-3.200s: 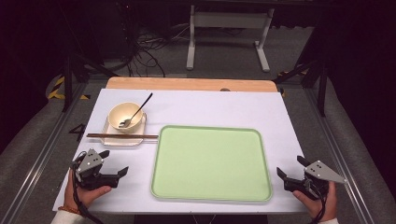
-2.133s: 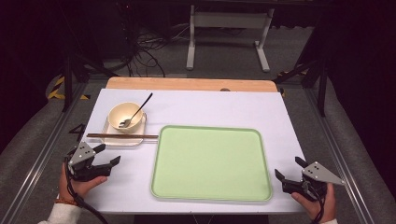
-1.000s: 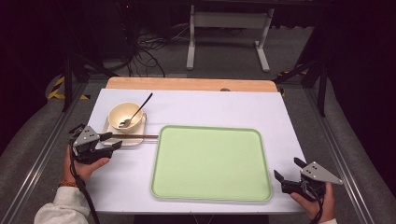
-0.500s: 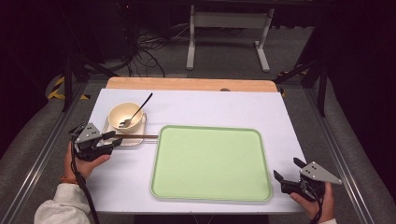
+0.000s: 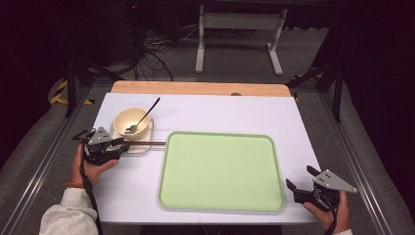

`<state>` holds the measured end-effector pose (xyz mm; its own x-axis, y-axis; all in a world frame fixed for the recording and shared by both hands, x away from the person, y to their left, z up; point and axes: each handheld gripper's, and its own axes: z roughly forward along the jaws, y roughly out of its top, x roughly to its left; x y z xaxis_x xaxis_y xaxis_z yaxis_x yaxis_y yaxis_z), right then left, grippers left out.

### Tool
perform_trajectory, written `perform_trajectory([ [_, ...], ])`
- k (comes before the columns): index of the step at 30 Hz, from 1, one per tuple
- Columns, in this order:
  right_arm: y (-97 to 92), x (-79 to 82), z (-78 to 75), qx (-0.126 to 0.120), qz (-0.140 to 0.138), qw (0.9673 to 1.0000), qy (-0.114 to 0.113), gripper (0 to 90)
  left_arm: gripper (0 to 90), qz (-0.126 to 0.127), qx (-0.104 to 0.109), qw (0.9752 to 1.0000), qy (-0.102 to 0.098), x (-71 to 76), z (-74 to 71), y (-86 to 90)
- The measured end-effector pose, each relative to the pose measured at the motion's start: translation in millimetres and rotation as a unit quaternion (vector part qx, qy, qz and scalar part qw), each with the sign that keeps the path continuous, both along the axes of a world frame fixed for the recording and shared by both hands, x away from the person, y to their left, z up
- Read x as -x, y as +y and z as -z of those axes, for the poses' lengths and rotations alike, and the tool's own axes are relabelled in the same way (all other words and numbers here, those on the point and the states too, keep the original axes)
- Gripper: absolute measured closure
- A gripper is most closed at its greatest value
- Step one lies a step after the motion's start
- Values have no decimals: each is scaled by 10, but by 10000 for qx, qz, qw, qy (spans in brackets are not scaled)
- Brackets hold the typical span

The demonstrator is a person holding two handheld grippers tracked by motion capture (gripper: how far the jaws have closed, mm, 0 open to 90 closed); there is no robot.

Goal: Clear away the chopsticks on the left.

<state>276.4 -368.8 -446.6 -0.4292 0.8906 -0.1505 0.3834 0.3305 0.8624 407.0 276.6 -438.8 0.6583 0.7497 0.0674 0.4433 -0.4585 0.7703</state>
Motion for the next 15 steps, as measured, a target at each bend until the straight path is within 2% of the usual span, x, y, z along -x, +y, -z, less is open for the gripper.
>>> perform_trajectory([
  [5,-2,-7,8,6,-10,10000,20,127,612,33,-76,9999,104,-56,46,-2],
  [11,5,-10,15,19,-31,10000,47,128,605,92,-98,9999,106,-101,85,10],
  [15,11,-18,24,34,-44,10000,75,128,619,112,8,9998,138,-116,105,36],
])
